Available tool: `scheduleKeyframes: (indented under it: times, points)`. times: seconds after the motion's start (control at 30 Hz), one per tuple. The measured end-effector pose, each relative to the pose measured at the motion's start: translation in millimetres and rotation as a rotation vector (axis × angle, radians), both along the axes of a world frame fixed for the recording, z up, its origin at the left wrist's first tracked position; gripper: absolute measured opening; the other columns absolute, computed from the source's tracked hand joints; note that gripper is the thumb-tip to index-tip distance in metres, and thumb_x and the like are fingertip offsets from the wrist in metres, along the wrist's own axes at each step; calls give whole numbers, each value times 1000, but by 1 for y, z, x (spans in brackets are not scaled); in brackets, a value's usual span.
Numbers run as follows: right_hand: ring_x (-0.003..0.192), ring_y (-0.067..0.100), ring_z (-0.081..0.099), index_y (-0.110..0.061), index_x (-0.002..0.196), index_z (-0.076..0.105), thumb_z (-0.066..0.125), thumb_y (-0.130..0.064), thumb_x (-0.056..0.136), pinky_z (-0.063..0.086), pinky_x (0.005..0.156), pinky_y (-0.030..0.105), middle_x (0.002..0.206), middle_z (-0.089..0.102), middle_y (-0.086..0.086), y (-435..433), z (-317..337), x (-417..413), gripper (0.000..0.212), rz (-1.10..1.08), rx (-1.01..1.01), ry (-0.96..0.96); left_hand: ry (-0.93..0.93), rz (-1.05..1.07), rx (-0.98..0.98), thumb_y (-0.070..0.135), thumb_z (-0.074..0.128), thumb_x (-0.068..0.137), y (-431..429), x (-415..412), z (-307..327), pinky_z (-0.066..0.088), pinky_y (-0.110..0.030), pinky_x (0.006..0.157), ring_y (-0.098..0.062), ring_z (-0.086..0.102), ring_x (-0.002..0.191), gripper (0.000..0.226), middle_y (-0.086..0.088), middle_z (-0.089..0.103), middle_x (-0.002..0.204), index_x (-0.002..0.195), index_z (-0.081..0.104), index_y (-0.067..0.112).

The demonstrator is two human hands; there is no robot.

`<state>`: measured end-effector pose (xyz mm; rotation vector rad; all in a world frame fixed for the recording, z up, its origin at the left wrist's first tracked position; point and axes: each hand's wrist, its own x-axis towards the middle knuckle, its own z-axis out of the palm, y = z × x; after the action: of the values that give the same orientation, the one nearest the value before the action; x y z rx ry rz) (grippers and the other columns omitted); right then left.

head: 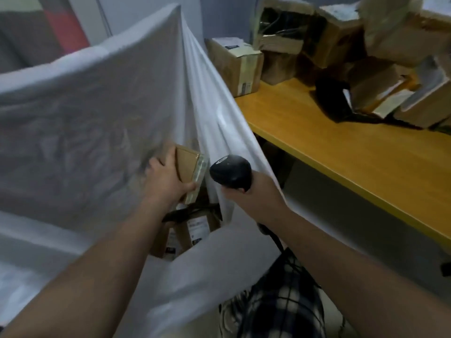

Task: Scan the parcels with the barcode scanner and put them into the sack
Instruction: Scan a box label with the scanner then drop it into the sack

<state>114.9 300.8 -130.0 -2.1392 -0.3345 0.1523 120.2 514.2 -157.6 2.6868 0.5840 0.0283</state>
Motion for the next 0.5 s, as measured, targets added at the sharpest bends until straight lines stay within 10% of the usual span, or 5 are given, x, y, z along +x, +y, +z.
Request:
scheduleKeyframes:
  times: [0.2, 0.3, 0.5]
  points:
    - [72, 13, 62, -19, 79, 64, 69, -38, 83, 52, 77, 40, 70, 62, -6, 17, -59, 19, 20, 167, -106, 64, 351, -33, 207, 53, 67, 79, 29, -15, -92, 35, -48, 101, -42, 40, 124, 90, -21, 34, 138, 147, 17, 22]
    - [87, 14, 60, -23, 85, 67, 62, -50, 83, 22, 113, 58, 78, 63, -8, 23, -80, 18, 28, 205, -369, 9, 540, 30, 181, 59, 65, 78, 35, -50, -132, 38, -45, 99, -40, 42, 122, 97, -21, 32, 137, 147, 10, 19]
    - [97, 12, 56, -26, 80, 62, 56, -54, 85, -9, 115, 56, 82, 63, -8, 34, -83, 4, 30, 179, -554, -52, 625, 26, 181, 73, 55, 77, 42, -77, -146, 35, -48, 104, -40, 36, 126, 103, -23, 25, 141, 148, 9, 15]
